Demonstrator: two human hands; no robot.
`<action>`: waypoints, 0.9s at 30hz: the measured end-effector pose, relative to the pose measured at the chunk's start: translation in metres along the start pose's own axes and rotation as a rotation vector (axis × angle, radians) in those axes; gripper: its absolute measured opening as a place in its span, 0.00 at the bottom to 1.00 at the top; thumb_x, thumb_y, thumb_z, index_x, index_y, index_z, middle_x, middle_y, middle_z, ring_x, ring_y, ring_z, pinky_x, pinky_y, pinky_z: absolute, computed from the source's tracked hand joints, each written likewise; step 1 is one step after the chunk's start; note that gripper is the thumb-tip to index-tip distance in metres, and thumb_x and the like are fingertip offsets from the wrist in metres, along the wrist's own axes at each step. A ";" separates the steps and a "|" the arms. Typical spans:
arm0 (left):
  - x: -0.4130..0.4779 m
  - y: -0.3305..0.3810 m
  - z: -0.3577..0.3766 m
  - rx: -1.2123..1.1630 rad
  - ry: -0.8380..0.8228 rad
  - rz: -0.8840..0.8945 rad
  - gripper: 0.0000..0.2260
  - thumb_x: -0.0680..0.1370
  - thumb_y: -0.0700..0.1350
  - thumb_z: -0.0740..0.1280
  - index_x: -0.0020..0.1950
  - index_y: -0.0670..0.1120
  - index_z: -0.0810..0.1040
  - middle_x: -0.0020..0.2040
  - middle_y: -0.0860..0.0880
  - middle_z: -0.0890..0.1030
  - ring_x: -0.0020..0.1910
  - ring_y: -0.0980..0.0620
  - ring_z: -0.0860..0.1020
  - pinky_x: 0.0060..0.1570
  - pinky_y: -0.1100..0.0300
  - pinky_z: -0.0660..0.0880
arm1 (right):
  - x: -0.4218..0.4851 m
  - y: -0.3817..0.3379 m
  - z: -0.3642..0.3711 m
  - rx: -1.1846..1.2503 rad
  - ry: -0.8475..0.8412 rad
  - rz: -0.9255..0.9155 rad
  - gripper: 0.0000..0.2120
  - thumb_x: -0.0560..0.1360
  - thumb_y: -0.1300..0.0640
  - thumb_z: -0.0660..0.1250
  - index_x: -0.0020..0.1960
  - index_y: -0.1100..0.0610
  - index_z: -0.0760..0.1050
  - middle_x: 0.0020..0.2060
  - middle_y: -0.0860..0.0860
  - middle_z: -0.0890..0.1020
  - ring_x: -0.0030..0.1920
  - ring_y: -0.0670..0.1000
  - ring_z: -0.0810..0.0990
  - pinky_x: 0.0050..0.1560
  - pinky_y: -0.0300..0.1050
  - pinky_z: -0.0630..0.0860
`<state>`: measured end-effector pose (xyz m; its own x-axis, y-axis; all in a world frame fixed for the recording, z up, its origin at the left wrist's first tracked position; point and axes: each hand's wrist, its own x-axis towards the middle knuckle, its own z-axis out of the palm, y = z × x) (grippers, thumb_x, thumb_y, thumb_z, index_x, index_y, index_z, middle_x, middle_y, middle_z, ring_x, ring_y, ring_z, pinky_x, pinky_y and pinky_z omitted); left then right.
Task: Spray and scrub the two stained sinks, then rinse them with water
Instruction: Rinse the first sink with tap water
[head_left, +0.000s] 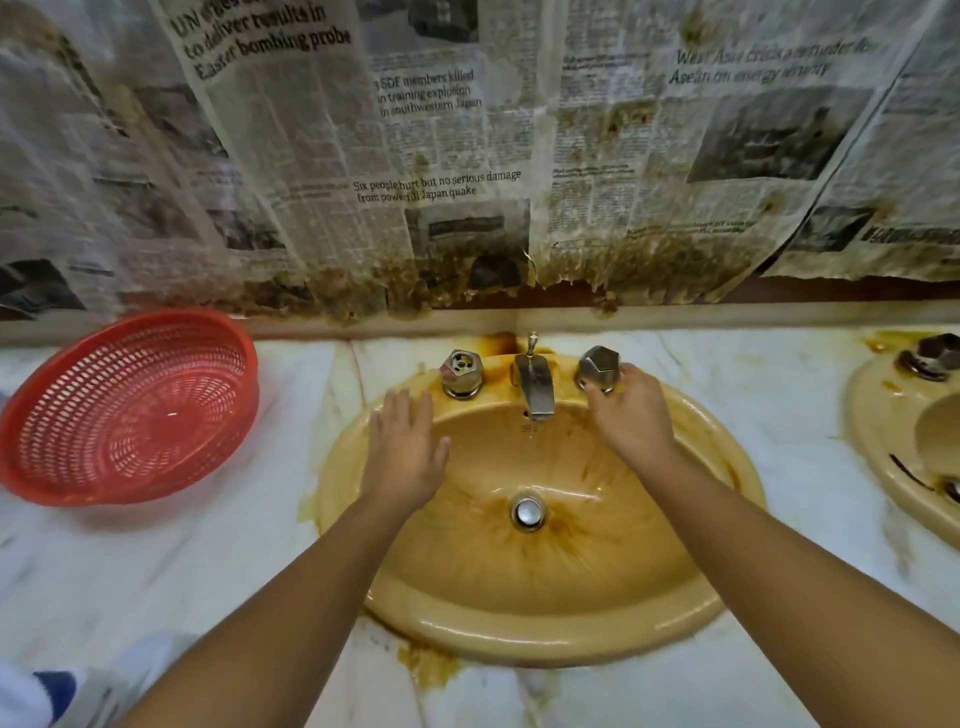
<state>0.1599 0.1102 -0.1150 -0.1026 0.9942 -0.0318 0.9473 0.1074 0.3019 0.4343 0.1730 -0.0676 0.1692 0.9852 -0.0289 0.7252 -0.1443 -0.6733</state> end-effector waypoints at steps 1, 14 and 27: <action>0.006 -0.006 0.003 0.038 -0.021 -0.005 0.31 0.85 0.56 0.58 0.83 0.45 0.52 0.83 0.40 0.50 0.83 0.40 0.45 0.80 0.43 0.46 | 0.011 0.001 0.003 -0.080 -0.033 -0.008 0.23 0.79 0.46 0.68 0.68 0.57 0.73 0.60 0.57 0.79 0.61 0.60 0.77 0.60 0.54 0.75; 0.030 -0.034 0.025 0.262 -0.043 0.112 0.30 0.86 0.57 0.46 0.84 0.46 0.40 0.84 0.43 0.40 0.82 0.44 0.38 0.80 0.40 0.39 | 0.068 0.002 -0.005 -0.466 -0.259 -0.265 0.24 0.78 0.63 0.67 0.73 0.52 0.71 0.63 0.55 0.78 0.62 0.60 0.75 0.57 0.51 0.75; 0.030 -0.034 0.026 0.289 -0.056 0.108 0.30 0.86 0.57 0.46 0.84 0.47 0.39 0.84 0.44 0.40 0.82 0.43 0.37 0.80 0.40 0.40 | 0.050 0.002 0.012 -0.256 -0.083 -0.086 0.37 0.75 0.41 0.73 0.77 0.57 0.65 0.73 0.58 0.68 0.72 0.61 0.67 0.70 0.55 0.69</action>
<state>0.1321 0.1364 -0.1507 0.0123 0.9975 -0.0695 0.9997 -0.0107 0.0233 0.4361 0.2226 -0.0787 0.0526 0.9975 -0.0476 0.8813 -0.0687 -0.4676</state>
